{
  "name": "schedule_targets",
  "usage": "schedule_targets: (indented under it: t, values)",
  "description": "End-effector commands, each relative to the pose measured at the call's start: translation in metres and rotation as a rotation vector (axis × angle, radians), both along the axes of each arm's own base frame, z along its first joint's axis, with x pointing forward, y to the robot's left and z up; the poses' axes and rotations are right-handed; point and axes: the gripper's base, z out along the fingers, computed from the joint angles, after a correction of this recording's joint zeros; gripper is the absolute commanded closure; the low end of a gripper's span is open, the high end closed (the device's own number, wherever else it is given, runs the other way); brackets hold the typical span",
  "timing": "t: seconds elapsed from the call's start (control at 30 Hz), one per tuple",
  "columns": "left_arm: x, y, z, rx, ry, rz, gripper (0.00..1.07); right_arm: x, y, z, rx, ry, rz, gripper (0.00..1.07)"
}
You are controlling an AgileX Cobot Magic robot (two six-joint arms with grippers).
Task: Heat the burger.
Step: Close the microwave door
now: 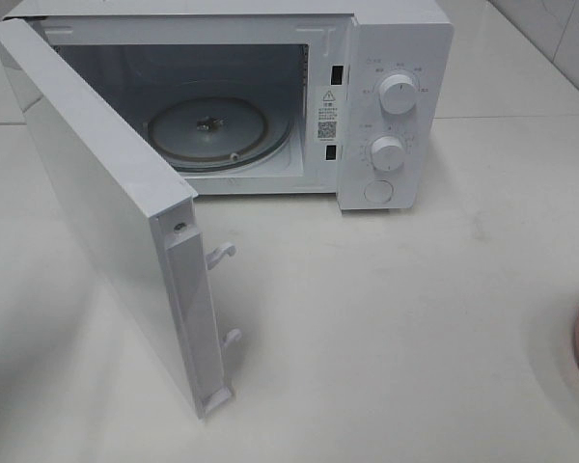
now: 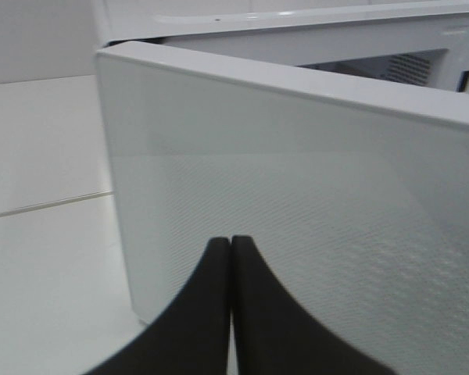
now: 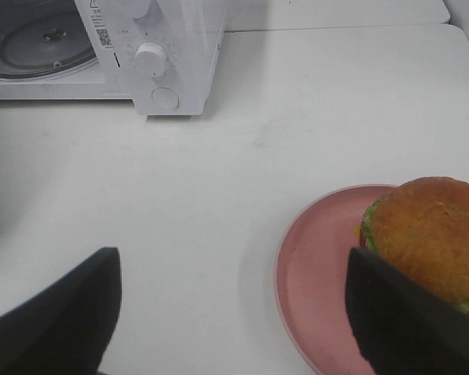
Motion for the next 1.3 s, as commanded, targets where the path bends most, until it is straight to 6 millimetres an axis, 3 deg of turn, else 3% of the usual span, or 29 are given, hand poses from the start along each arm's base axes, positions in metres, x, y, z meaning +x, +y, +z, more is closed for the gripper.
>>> schedule_targets:
  t: [0.03,0.2,0.4,0.77,0.93,1.03,1.1,1.3]
  values:
    - [0.006,-0.007,0.002,-0.01,-0.024,-0.065,1.07,-0.003,0.0,-0.002,-0.011,-0.021,0.002,0.31]
    - [0.018,-0.031,-0.006,-0.005,0.052,-0.157,1.07,-0.003,0.0,-0.002,-0.011,-0.021,0.002,0.31]
    - [0.02,-0.04,-0.012,-0.025,0.079,-0.15,1.07,-0.003,0.0,-0.002,-0.011,-0.021,0.002,0.31]
    - [0.025,-0.073,-0.017,-0.018,0.084,-0.121,1.07,-0.003,0.0,-0.002,-0.011,-0.021,0.002,0.31]
    - [0.037,-0.104,-0.018,-0.028,0.092,-0.133,1.07,-0.003,0.0,-0.002,-0.011,-0.021,0.002,0.31]
    - [0.039,-0.109,-0.018,-0.036,0.095,-0.132,1.07,-0.003,0.0,-0.002,-0.011,-0.021,0.002,0.31]
    - [0.048,-0.127,-0.017,-0.061,0.101,-0.136,1.07,-0.003,0.0,-0.002,-0.011,-0.021,0.002,0.31]
    - [0.057,-0.146,-0.017,-0.067,0.092,-0.135,1.07,-0.003,0.0,-0.002,-0.011,-0.021,0.002,0.31]
